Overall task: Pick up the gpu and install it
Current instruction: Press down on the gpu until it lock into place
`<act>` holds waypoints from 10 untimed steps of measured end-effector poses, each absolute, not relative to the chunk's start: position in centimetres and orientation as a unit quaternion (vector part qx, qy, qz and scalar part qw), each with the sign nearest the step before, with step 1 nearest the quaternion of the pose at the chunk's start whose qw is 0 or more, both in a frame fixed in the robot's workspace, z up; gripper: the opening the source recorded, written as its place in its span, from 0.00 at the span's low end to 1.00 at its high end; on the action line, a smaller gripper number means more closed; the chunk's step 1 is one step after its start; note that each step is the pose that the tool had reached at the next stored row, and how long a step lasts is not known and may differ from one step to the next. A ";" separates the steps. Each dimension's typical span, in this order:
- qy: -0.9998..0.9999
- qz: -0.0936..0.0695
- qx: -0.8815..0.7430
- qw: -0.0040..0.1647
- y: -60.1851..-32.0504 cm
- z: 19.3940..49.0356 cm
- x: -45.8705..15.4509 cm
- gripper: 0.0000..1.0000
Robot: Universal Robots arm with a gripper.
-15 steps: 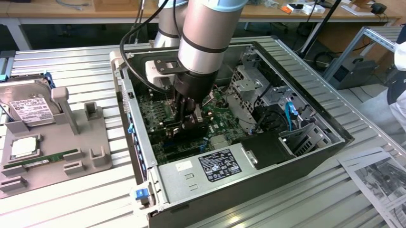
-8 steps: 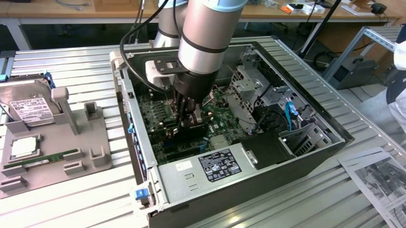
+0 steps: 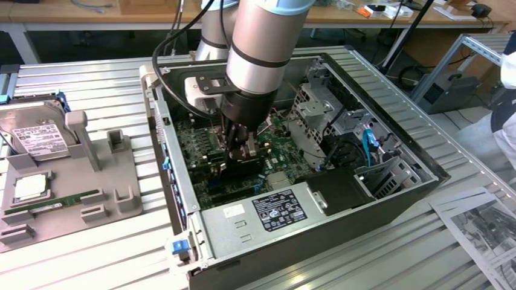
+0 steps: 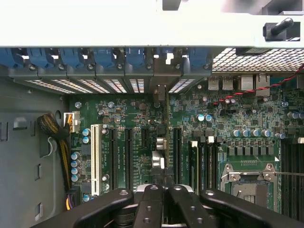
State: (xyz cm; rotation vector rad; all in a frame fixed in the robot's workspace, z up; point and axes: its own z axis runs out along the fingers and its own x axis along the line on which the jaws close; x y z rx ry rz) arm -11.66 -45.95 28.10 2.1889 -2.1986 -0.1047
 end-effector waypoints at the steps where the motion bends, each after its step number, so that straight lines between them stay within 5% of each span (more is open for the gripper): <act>1: -0.708 -0.034 0.705 0.019 -46.0 28.1 -11.7 0.11; 10: -0.708 -0.034 0.705 0.019 -45.9 28.1 -11.7 0.11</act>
